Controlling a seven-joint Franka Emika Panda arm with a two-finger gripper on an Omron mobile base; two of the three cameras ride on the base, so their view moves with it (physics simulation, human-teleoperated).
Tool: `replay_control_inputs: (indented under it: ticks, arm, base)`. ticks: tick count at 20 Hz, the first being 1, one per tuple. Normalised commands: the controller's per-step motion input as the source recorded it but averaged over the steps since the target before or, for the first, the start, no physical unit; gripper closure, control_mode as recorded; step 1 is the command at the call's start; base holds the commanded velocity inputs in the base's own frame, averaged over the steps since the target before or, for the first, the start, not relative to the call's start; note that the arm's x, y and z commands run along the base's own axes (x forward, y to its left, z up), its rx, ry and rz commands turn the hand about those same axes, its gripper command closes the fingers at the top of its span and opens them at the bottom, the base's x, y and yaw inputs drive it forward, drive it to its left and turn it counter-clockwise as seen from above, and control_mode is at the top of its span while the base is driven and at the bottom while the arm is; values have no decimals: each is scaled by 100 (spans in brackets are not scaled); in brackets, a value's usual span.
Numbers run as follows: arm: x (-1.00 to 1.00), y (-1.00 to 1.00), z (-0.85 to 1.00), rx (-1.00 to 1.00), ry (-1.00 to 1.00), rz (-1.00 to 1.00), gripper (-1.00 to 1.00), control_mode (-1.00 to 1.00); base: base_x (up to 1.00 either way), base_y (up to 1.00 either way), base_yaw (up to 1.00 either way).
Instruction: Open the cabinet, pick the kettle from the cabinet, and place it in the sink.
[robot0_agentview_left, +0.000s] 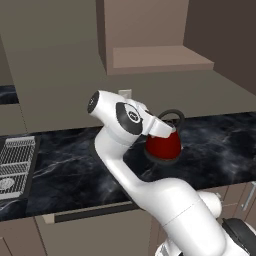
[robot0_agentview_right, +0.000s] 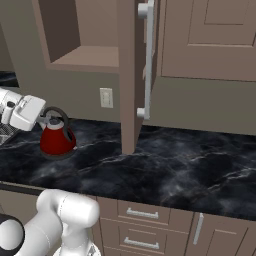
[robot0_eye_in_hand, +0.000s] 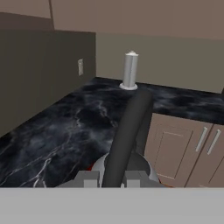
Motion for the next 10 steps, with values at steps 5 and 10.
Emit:
replay_control_inputs:
  ticks: [5, 10]
  arm:
    - [0, 0, 0, 0, 0, 0, 100, -100]
    - [0, 0, 0, 0, 0, 0, 100, -100]
  base:
    - [0, 0, 0]
    - [0, 0, 0]
